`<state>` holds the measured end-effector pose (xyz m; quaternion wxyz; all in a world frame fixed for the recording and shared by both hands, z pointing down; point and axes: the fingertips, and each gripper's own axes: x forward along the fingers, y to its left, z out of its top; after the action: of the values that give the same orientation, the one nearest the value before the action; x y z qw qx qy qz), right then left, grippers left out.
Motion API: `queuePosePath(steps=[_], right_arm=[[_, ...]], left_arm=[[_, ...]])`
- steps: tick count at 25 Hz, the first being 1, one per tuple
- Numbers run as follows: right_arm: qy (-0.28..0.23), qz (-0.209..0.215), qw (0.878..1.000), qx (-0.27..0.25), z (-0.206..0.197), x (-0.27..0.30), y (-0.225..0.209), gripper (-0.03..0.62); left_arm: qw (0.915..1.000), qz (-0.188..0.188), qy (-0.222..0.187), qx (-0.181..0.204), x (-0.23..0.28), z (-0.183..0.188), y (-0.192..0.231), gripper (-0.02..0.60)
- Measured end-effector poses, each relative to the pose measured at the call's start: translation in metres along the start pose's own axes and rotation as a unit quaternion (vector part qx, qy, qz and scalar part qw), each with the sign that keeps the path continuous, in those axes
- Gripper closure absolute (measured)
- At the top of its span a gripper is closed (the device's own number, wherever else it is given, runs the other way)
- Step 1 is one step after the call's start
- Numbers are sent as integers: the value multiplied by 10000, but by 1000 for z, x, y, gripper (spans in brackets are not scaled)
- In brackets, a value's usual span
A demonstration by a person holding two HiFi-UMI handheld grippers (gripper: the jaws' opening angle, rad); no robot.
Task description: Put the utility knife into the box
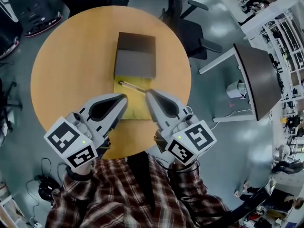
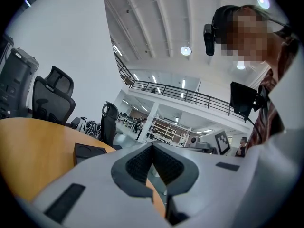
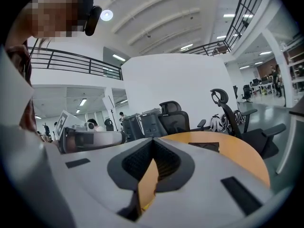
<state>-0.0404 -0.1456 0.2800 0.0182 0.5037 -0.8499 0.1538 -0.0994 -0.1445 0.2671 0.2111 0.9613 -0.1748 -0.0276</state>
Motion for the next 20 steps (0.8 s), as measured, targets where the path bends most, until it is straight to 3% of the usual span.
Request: queuePosePath(steps=[20], right_arm=[[44,109,9999,-6,-5,1,-2,583]], left_arm=[[9998,173,-67,13,-7,-2,0,571]])
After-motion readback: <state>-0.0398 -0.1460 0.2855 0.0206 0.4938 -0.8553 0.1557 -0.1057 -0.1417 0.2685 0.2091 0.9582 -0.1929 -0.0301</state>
